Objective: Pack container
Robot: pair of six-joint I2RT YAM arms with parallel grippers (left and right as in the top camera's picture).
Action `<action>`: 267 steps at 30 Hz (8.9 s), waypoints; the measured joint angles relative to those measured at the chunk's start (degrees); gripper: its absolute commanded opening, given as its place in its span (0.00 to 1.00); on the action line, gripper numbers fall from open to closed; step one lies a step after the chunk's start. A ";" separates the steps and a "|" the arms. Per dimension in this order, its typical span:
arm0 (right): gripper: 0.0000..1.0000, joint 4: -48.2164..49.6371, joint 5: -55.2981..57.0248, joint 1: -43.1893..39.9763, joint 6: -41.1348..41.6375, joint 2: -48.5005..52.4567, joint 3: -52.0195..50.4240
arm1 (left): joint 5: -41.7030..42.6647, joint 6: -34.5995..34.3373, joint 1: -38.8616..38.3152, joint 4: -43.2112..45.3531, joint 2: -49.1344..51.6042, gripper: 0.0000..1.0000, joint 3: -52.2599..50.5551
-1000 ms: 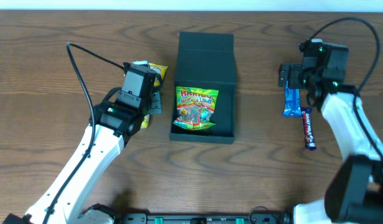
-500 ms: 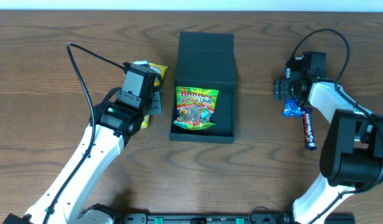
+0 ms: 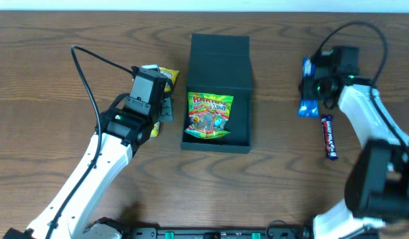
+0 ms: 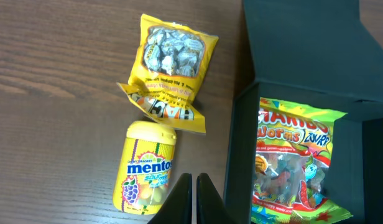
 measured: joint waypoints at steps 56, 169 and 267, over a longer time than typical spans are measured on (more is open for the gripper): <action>0.01 -9.73 2.25 36.13 25.03 -13.60 -14.36 | 0.02 -0.24 0.00 0.11 0.00 0.07 0.00; 0.99 -12.92 2.16 -2.95 17.73 -22.60 -10.62 | 8.76 28.59 10.67 6.14 39.89 0.44 17.44; 0.01 10.95 -13.16 37.09 13.46 -6.54 -10.62 | 5.79 -5.75 11.28 -20.76 -1.70 0.68 22.93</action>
